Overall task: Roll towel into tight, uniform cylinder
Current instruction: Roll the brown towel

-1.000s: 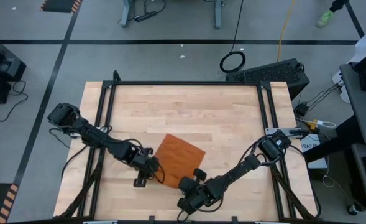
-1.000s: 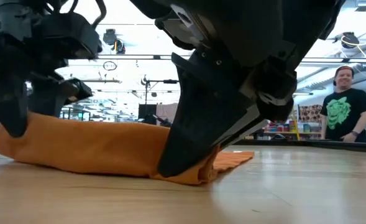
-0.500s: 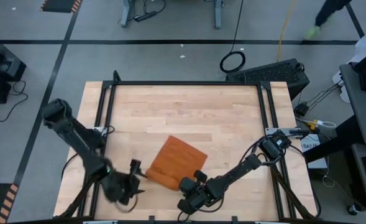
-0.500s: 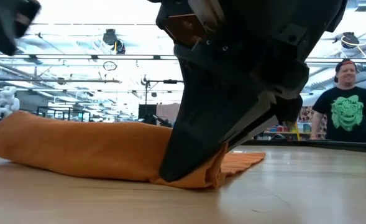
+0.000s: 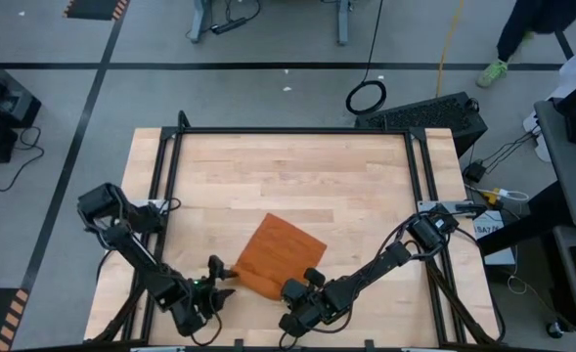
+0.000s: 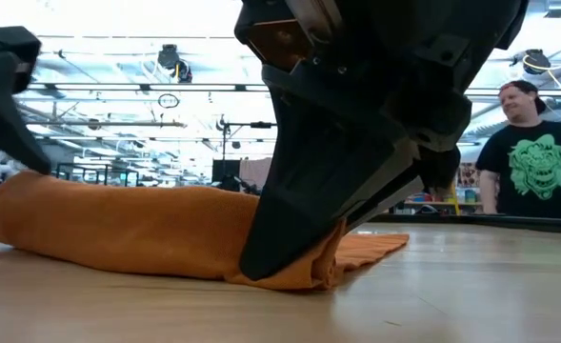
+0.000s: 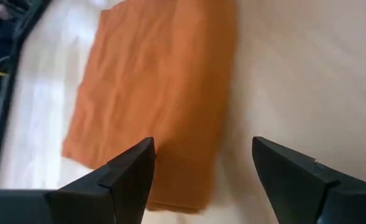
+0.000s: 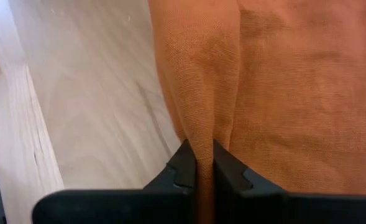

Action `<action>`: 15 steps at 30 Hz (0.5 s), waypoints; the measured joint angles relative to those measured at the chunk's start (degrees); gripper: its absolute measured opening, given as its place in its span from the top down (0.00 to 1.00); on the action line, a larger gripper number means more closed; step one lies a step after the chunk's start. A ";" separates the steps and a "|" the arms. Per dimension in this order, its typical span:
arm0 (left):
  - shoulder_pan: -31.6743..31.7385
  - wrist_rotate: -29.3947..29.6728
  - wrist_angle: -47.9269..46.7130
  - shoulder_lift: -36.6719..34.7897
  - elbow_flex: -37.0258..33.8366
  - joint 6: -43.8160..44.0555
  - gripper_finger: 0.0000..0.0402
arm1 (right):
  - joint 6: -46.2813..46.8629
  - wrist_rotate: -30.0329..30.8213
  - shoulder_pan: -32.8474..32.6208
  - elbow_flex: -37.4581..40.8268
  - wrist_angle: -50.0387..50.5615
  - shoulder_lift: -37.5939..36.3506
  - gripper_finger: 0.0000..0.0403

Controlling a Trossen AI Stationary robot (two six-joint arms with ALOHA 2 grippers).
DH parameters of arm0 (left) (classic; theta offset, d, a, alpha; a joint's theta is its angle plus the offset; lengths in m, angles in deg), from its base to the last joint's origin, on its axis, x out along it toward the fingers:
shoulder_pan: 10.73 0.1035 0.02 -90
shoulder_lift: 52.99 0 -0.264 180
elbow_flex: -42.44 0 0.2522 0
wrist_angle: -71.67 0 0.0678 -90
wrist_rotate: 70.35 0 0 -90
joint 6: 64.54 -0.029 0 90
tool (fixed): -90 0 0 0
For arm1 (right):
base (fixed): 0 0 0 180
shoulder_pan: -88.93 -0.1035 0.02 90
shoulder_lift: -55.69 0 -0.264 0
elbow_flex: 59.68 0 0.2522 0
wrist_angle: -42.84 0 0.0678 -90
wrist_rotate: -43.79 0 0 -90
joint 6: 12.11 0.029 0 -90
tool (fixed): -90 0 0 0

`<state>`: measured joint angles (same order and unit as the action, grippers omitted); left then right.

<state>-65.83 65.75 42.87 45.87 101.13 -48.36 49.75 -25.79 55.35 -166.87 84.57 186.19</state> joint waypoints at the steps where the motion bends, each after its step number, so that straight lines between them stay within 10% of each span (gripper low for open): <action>1: 0.45 0.39 0.01 0.14 0.00 -0.38 0.32 | -0.32 0.00 0.00 0.00 -0.04 0.00 0.97; 9: 6.71 -7.25 -0.03 0.16 0.00 -6.16 0.36 | -3.36 -1.14 0.04 0.02 -0.31 0.00 0.97; 15: 9.38 -12.72 0.23 0.08 0.02 -8.06 0.60 | -4.92 -1.29 0.04 0.04 -0.28 0.00 0.97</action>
<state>-56.45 53.04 43.10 45.95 101.15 -56.42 44.83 -27.07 55.39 -166.82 84.28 186.19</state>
